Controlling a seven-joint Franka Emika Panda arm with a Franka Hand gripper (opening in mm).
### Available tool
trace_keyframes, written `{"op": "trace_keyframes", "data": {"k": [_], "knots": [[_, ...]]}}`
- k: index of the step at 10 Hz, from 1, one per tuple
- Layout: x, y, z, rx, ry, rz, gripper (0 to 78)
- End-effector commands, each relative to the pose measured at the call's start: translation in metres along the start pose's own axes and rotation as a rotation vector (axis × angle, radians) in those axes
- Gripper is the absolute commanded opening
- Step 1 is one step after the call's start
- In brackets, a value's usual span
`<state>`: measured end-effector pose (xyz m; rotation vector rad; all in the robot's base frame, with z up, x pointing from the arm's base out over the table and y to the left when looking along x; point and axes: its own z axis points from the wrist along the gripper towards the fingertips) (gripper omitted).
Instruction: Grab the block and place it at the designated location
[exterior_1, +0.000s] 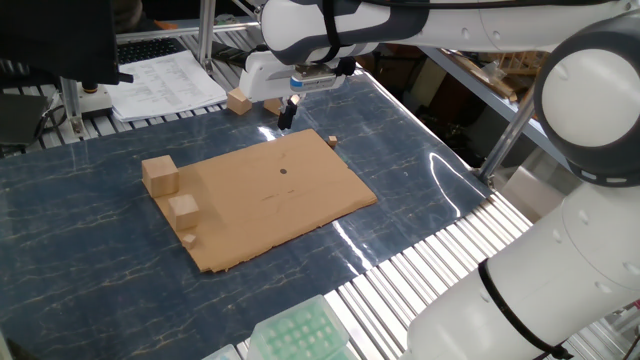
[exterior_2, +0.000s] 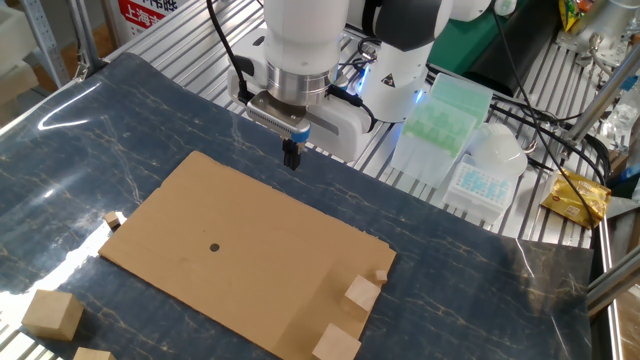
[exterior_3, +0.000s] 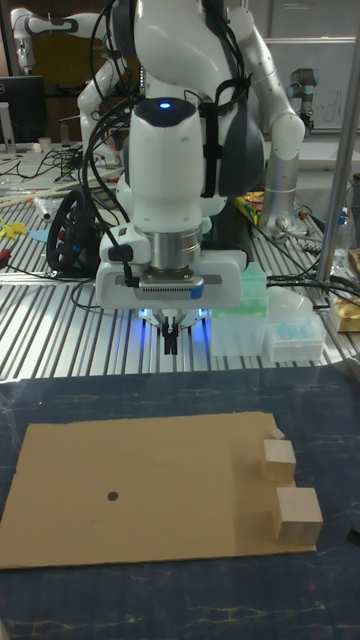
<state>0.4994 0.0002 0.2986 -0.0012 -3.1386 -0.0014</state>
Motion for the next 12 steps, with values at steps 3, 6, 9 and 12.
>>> {"op": "trace_keyframes", "data": {"k": [3, 6, 9, 12], "knots": [[0.0, 0.0, 0.0, 0.029, -0.051, 0.323, 0.0], [-0.003, -0.001, 0.0, 0.031, -0.05, 0.319, 0.0], [-0.018, -0.015, 0.003, 0.032, -0.045, 0.271, 0.0], [-0.027, -0.023, 0.004, 0.035, -0.047, 0.259, 0.0]]}}
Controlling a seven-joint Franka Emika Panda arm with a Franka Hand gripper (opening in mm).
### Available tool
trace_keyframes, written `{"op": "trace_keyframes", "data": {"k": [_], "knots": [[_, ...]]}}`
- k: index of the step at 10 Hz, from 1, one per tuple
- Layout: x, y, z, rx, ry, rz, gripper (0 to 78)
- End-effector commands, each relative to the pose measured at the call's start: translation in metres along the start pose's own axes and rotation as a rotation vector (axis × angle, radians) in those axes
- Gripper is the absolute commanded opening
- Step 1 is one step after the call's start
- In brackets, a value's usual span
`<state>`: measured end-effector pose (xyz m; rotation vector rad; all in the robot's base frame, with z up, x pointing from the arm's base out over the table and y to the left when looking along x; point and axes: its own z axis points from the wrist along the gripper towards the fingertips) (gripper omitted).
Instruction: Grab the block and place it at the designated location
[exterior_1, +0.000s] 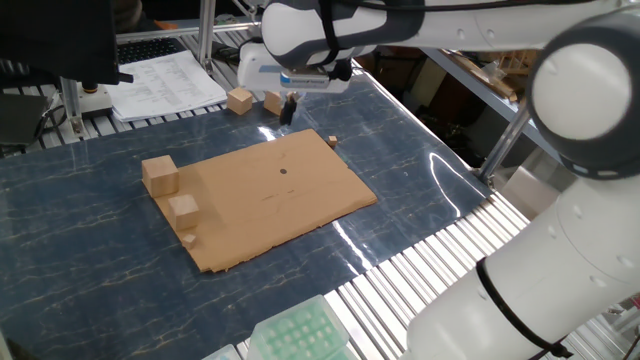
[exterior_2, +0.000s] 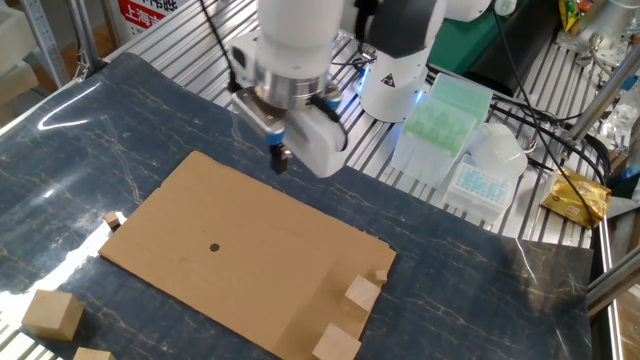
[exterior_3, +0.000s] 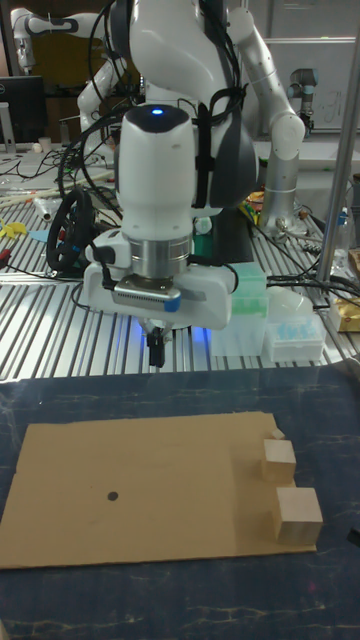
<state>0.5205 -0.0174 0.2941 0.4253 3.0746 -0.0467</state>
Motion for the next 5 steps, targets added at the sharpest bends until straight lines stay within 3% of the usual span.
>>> {"op": "trace_keyframes", "data": {"k": [1, 5], "knots": [[-0.0102, -0.0046, 0.0004, 0.005, -0.006, -0.014, 0.0], [-0.0201, -0.0126, 0.0029, -0.001, 0.002, -0.016, 0.0]]}}
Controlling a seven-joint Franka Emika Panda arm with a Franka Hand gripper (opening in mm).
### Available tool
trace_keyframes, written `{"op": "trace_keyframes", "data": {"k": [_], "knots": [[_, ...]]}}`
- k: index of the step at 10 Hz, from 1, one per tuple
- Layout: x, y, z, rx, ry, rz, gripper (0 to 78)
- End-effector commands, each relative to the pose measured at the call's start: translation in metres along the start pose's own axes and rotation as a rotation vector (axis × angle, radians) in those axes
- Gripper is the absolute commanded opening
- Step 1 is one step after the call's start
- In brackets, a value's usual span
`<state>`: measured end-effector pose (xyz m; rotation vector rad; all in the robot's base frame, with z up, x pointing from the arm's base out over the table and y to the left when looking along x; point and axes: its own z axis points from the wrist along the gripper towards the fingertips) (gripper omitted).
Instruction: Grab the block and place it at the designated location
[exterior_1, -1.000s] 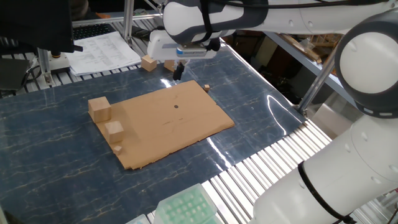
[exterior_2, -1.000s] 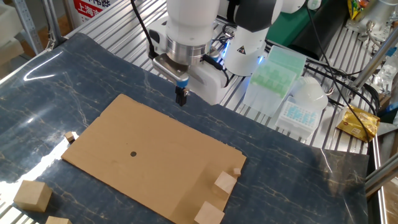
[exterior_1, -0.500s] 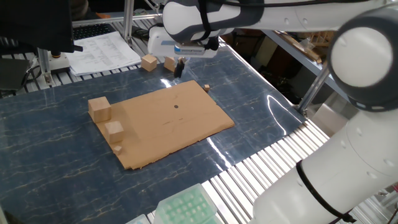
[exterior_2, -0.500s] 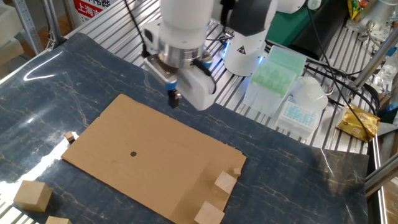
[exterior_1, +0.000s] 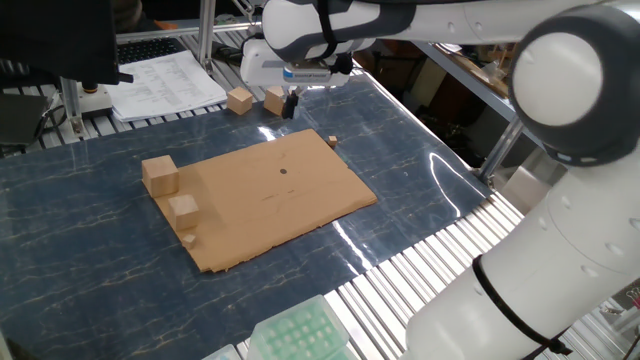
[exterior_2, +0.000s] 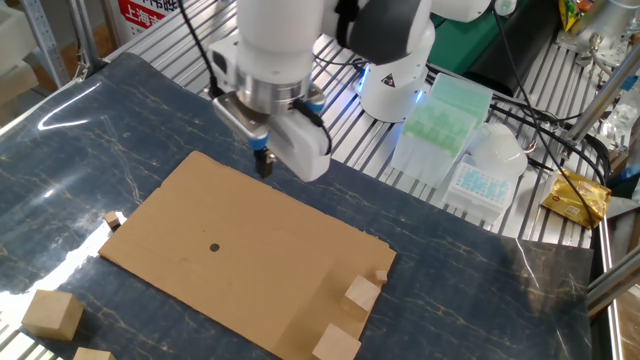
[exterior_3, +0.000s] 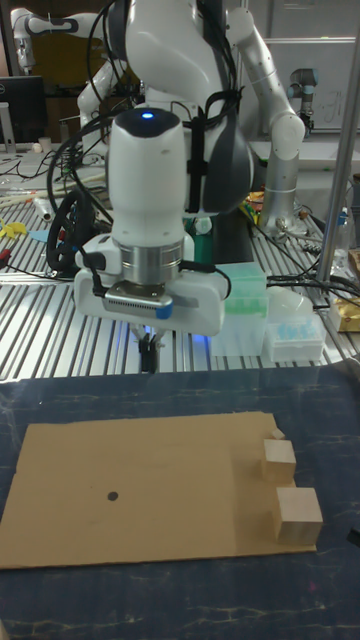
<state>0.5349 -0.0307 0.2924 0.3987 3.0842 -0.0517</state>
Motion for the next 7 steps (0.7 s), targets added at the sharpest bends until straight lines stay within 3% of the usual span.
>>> {"op": "trace_keyframes", "data": {"k": [1, 7], "knots": [[-0.003, -0.005, 0.0, -0.005, -0.002, 0.001, 0.0], [-0.007, -0.015, 0.005, -0.003, 0.009, 0.026, 0.0]]}}
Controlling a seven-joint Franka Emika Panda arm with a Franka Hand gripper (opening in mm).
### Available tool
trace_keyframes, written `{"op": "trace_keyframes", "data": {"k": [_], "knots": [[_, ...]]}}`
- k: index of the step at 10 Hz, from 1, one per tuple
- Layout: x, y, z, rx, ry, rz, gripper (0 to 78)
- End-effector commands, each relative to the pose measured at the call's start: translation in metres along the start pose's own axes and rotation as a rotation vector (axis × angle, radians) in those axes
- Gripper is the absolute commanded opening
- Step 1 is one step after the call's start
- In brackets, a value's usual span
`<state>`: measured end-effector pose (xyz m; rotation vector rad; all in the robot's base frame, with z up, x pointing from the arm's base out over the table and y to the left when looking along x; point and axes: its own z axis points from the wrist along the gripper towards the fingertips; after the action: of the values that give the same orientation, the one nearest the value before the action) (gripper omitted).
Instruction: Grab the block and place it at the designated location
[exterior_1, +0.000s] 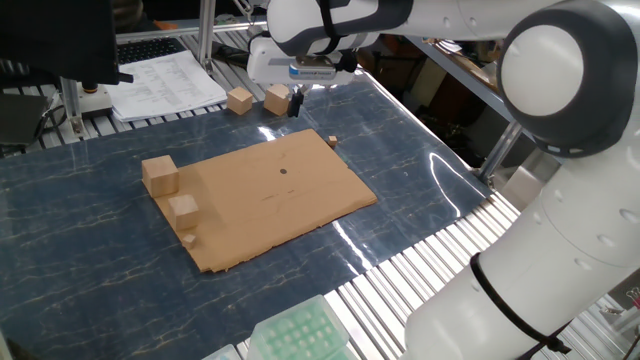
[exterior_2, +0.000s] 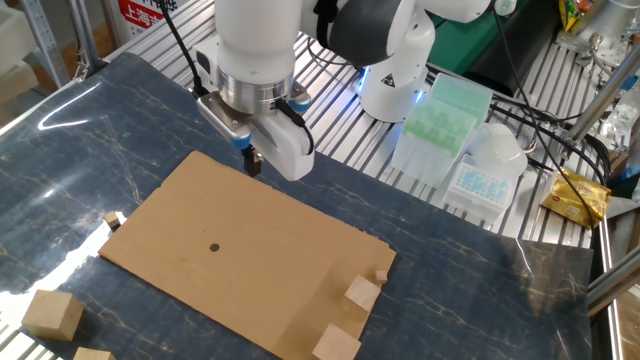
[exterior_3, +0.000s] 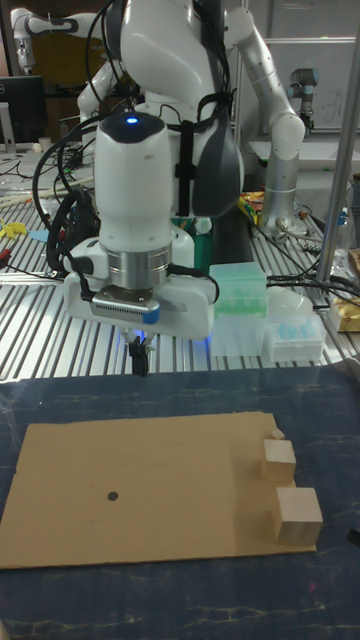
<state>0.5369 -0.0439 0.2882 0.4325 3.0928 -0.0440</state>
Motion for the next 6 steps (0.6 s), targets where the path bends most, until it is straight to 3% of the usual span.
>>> {"op": "trace_keyframes", "data": {"k": [1, 6], "knots": [[-0.0021, -0.0047, 0.0004, -0.002, -0.006, 0.006, 0.0], [-0.0018, -0.0049, 0.0006, -0.012, -0.005, -0.002, 0.0]]}}
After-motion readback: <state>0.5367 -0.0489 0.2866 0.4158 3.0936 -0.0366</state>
